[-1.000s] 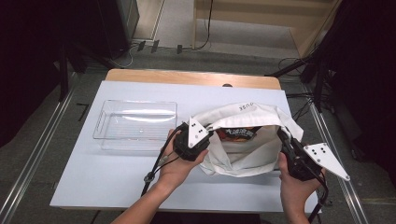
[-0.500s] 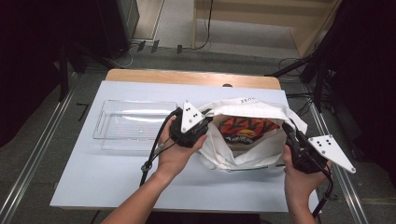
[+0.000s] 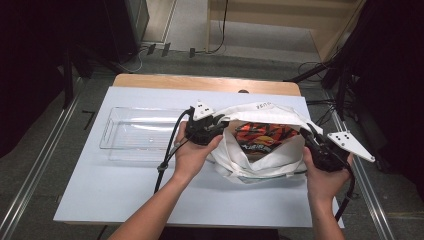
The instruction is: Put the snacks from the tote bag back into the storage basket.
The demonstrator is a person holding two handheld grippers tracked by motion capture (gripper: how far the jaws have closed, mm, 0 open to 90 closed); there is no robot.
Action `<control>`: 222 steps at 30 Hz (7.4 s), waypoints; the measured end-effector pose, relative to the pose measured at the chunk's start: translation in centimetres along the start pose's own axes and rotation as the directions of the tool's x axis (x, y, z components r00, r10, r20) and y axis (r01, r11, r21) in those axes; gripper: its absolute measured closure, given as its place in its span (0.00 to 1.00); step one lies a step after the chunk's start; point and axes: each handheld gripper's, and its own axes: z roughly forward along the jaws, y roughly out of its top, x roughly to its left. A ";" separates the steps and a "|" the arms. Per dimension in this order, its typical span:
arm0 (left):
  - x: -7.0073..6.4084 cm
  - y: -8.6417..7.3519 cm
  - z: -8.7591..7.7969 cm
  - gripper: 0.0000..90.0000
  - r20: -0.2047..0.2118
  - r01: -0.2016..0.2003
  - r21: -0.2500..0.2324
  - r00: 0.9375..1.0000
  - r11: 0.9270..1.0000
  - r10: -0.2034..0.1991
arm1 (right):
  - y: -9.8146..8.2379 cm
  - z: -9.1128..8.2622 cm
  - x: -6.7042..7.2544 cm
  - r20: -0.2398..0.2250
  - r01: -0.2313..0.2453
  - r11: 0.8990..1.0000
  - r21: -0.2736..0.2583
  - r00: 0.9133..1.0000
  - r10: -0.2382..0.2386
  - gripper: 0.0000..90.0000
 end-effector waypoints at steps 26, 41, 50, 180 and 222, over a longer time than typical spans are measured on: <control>0.7 -2.4 2.3 0.77 -0.036 0.045 0.097 0.998 0.994 -0.042 | -2.9 4.3 -3.3 -0.052 -0.074 0.991 0.115 0.995 0.080 0.97; 1.4 -3.1 2.9 0.91 -0.037 0.124 0.133 0.992 0.983 -0.120 | -3.7 1.7 -3.1 -0.110 -0.095 0.993 0.073 0.989 0.103 0.47; 0.9 -3.1 1.3 0.69 -0.013 0.104 0.067 0.995 0.992 -0.103 | -4.6 2.3 -3.4 -0.091 -0.084 0.989 0.120 0.991 0.096 0.96; 2.1 -6.3 2.7 0.87 -0.087 0.084 0.135 0.994 0.987 -0.073 | 0.0 -0.2 5.1 -0.221 -0.153 0.981 -0.121 0.967 0.124 1.00; -2.0 0.4 -4.5 0.54 0.196 0.026 -0.168 0.981 0.985 0.007 | -0.1 -2.7 5.6 -0.254 -0.145 0.976 -0.165 0.962 0.100 1.00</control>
